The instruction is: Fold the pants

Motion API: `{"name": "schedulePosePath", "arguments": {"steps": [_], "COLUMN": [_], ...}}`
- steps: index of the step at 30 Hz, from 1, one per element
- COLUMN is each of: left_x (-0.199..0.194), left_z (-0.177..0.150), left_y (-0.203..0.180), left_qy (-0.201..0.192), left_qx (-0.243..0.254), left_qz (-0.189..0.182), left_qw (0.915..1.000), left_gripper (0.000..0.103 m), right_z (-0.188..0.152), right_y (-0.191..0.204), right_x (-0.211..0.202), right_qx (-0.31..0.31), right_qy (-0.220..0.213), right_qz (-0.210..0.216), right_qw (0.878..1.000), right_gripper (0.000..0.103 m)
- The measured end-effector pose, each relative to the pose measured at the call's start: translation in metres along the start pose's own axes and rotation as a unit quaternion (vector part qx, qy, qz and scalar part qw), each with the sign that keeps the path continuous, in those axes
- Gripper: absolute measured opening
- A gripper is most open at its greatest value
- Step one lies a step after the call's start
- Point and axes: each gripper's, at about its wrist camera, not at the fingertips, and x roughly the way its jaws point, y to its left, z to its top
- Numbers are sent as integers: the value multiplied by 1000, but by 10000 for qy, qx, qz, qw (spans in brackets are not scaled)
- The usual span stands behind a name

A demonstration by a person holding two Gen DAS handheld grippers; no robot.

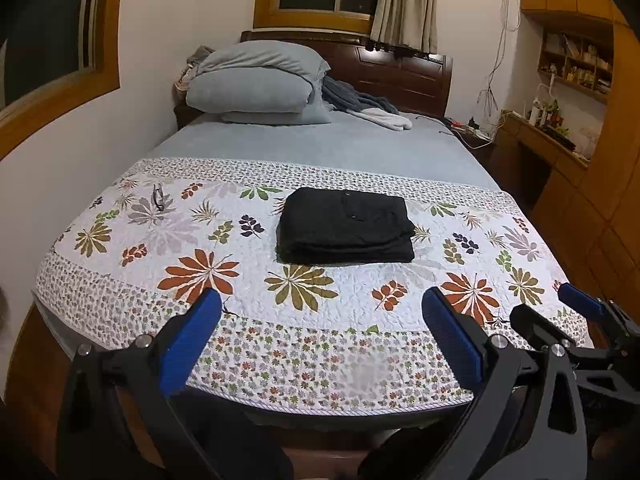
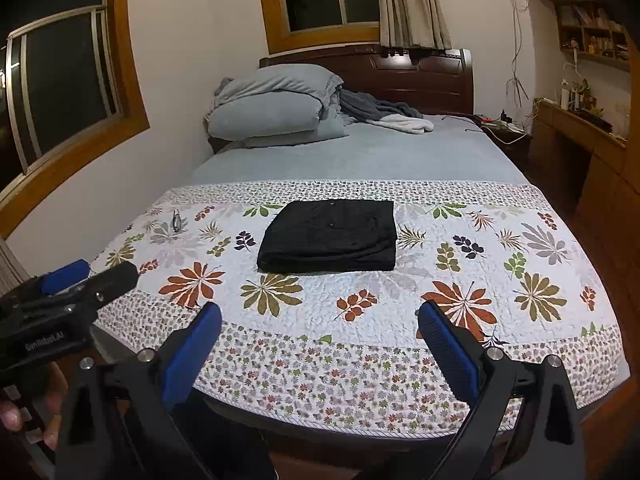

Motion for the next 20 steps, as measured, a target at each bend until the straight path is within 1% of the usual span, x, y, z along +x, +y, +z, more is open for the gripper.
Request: {"name": "schedulePosePath", "arguments": {"steps": [9, 12, 15, 20], "left_x": [0, 0, 0, -1], "left_z": [0, -1, -1, -1], "left_y": [5, 5, 8, 10], "left_qy": [-106, -70, -13, -24], "left_qx": [-5, -19, -67, -56], "left_qz": [28, -8, 36, 49], "left_qw": [9999, 10000, 10000, 10000], "left_gripper": [99, 100, 100, 100], "right_z": [0, -1, -1, -1], "right_y": [3, 3, 3, 2], "right_x": [5, 6, 5, 5], "right_qx": [-24, -31, -21, -10], "right_qy": [43, 52, 43, 23], "right_qz": [42, 52, 53, 45], "right_qw": [10000, 10000, 10000, 10000], "right_gripper": [99, 99, 99, 99]}}
